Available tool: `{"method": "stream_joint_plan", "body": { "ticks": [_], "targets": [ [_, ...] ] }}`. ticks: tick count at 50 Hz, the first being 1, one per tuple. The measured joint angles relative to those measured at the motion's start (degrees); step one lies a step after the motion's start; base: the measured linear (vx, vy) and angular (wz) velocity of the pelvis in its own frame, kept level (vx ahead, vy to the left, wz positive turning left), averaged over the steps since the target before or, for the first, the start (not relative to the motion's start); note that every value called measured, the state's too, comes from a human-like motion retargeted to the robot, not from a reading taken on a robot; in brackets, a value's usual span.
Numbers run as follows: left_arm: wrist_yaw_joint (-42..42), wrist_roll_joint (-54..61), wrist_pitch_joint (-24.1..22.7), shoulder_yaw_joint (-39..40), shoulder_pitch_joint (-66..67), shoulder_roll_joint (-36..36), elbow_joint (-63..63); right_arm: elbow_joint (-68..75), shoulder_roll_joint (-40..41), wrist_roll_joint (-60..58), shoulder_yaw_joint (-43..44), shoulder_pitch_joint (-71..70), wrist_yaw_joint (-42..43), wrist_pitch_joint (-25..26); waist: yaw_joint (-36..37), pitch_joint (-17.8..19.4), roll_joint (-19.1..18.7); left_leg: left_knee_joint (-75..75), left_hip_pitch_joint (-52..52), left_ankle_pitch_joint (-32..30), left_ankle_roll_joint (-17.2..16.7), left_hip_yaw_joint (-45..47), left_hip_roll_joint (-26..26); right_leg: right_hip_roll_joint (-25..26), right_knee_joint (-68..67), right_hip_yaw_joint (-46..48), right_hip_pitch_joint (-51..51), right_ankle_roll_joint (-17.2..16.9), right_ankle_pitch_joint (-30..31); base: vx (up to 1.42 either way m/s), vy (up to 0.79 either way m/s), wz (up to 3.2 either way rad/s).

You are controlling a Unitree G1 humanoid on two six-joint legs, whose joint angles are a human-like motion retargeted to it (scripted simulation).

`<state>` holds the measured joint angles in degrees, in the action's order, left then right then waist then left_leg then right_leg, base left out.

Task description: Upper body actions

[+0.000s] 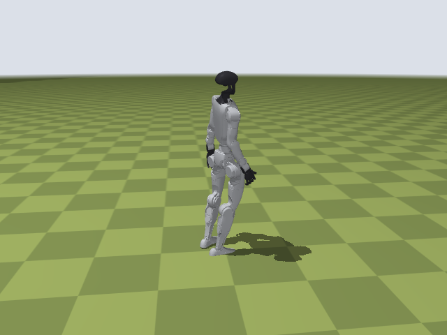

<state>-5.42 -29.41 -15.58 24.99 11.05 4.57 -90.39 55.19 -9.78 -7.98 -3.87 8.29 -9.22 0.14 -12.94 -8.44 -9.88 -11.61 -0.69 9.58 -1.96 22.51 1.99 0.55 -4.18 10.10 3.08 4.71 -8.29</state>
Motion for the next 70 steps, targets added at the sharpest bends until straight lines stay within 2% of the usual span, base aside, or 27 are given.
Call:
{"method": "stream_joint_plan", "body": {
  "ticks": [13, 20, 25, 32, 39, 48, 51, 54, 58, 60, 62, 63, 66, 70],
  "targets": [
    [-1.0, 0.3, -0.4, -0.4, -0.6, -0.8, 2.6, -3.7, -0.1, 2.8, -1.2, -0.5, -5.1, -1.9, 1.2, 2.3, 0.3, 0.1, 1.3, -2.9, -0.3, 0.7, -0.8, -1.7, -0.5, 0.4, -1.2, 0.0, 0.9, -0.03, 0.00, 0.00],
    [-1.6, -0.4, -0.9, -2.4, -2.4, -1.6, 6.9, -7.2, -1.1, 6.7, -1.1, -0.9, -10.2, -4.6, 1.7, 5.5, -0.2, 0.4, 5.5, -8.6, -1.4, -2.2, -2.5, -4.3, 0.0, 3.4, -2.8, -0.5, 1.7, -0.14, 0.05, 0.53],
    [-1.6, -2.6, -1.5, -4.5, -2.7, -1.2, 10.4, -8.5, -1.2, 10.7, -0.3, 0.4, -11.4, -6.0, 3.4, 6.6, -0.6, 2.9, 6.8, -10.3, -3.8, -2.0, -3.1, -6.1, 1.1, 8.2, -2.7, -1.2, 2.1, -0.08, 0.10, 0.89],
    [1.1, -4.6, -2.0, -4.8, -1.4, 0.2, 11.5, -7.7, -1.4, 11.7, 0.5, 1.9, -13.4, -6.7, 5.8, 6.2, 1.4, 3.3, 5.8, -11.4, -2.7, 0.9, -1.3, -9.2, 4.1, 16.6, -0.1, -2.4, 3.0, 0.04, 0.11, 1.06],
    [3.6, -2.6, -0.4, -0.3, -0.4, 0.7, 5.2, -6.8, -1.4, 11.1, 0.7, 1.9, -14.3, -7.8, 8.9, 5.0, 4.7, 1.9, 4.6, -13.4, -1.7, 2.4, 1.0, -12.8, 5.0, 23.0, 0.5, -4.0, 3.7, 0.11, 0.08, 0.83],
    [4.9, -2.1, 1.3, 4.0, 2.0, 1.4, -0.7, -5.3, -1.6, 9.1, 1.1, 0.9, -13.8, -10.6, 10.5, 3.8, 6.7, 3.1, 2.0, -13.7, -0.7, 10.1, 2.3, -14.8, 5.3, 29.7, 0.4, -6.7, 5.0, 0.20, 0.13, 0.67],
    [5.1, -2.7, 1.4, 3.6, 2.6, 1.6, -1.0, -4.0, -2.2, 8.5, 0.8, 1.2, -13.0, -11.4, 11.0, 3.6, 6.4, 4.3, 0.8, -11.5, -2.7, 12.8, 2.0, -14.4, 5.4, 31.6, 0.8, -7.7, 5.6, 0.33, 0.23, 0.52],
    [5.1, -2.9, 1.4, 2.9, 3.0, 1.7, -0.7, -2.5, -3.6, 7.3, 0.1, 1.8, -12.7, -12.3, 11.5, 3.7, 6.3, 6.7, 0.0, -6.9, -0.9, 14.6, 0.7, -14.6, 5.5, 33.4, 1.7, -9.0, 6.4, 0.45, 0.26, 0.48],
    [3.8, -2.9, 1.9, 3.4, 2.0, 0.8, 0.4, 0.2, -5.8, 2.2, -0.8, 1.4, -11.5, -13.4, 9.9, 4.6, 6.6, 5.5, 1.6, -5.1, 0.3, 12.2, -0.3, -17.0, 4.1, 35.8, 2.2, -10.8, 7.3, 0.38, 0.25, 0.57],
    [2.6, -3.0, 2.4, 3.8, 0.7, 0.5, 2.1, 1.4, -5.7, -0.9, -0.5, 1.0, -8.9, -13.6, 10.1, 6.0, 6.4, 4.4, 2.6, -4.1, 1.6, 10.9, -0.4, -18.2, 1.0, 36.7, 1.9, -9.6, 6.5, 0.31, 0.24, 0.50],
    [1.7, -2.3, 2.2, 2.9, -0.1, 0.3, 4.3, 2.9, -5.7, -2.5, 0.2, 1.6, -6.0, -14.6, 10.9, 6.9, 5.0, 3.4, 3.2, -3.7, 2.1, 9.0, 0.9, -18.4, -4.6, 36.1, 1.0, -4.7, 4.2, 0.22, 0.17, 0.69],
    [1.3, -1.9, 2.3, 2.5, -0.8, 0.3, 5.2, 4.2, -5.7, -2.9, 0.5, 1.6, -4.4, -15.1, 10.9, 7.2, 4.5, 2.9, 3.7, -3.5, 2.5, 7.7, 1.2, -18.6, -8.3, 34.4, 0.2, -4.2, 3.0, 0.24, 0.21, 1.02],
    [1.0, -1.5, 2.8, 1.9, -2.6, 0.2, 6.4, 9.2, -5.3, -4.1, 1.9, 1.5, -1.1, -15.2, 10.0, 7.1, 3.4, 2.6, 5.4, -4.1, 3.6, 2.6, 1.0, -16.6, -17.1, 25.9, -2.2, -4.7, 0.4, 0.20, 0.14, 1.45],
    [0.5, 0.5, 2.0, 1.4, -4.7, 0.7, 7.1, 16.4, -3.9, -4.8, 3.5, 0.9, 1.6, -13.2, 8.1, 7.6, 4.7, 3.6, 6.8, -5.8, 4.7, -4.7, -2.0, -7.0, -17.0, 8.4, -4.5, -5.5, 0.0, 0.16, -0.02, 1.69]
  ]
}}
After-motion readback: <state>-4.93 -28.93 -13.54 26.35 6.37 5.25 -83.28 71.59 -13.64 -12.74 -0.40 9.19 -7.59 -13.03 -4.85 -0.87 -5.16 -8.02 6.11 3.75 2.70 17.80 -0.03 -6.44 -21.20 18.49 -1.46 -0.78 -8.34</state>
